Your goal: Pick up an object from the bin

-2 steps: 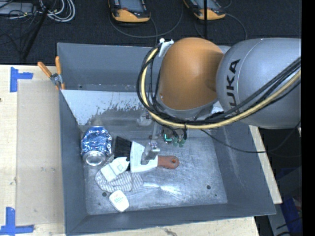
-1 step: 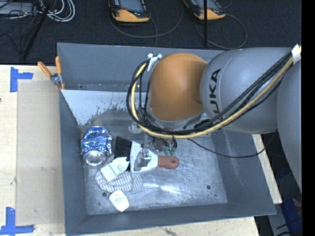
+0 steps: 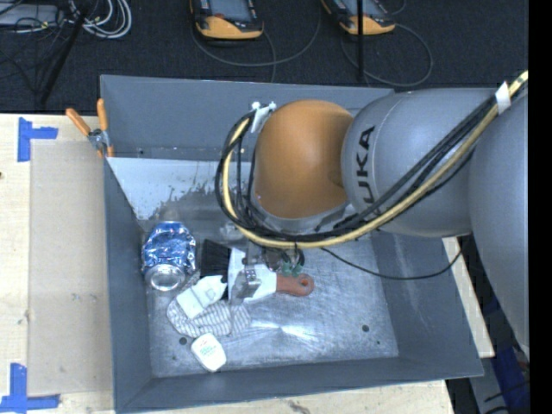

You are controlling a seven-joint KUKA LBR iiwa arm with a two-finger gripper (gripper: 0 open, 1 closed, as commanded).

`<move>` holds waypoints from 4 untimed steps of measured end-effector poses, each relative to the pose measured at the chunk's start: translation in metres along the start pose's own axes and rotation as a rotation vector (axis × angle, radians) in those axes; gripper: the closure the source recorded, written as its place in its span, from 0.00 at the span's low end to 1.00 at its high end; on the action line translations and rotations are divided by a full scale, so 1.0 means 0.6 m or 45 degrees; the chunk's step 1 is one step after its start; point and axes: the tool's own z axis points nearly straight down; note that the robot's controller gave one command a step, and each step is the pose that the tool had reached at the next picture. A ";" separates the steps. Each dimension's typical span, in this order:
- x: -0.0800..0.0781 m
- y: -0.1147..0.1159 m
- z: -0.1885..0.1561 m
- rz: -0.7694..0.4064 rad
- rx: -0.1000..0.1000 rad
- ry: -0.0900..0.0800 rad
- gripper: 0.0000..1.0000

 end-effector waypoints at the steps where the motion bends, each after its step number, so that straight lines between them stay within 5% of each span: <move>1: -0.003 0.024 -0.051 0.011 0.001 0.013 0.00; 2: -0.029 0.040 -0.063 -0.007 -0.006 -0.025 0.00; 4: -0.024 0.013 0.152 0.069 -0.001 -0.004 0.00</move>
Offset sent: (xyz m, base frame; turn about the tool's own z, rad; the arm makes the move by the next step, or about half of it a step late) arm 0.0357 0.0504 -0.1049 -0.0753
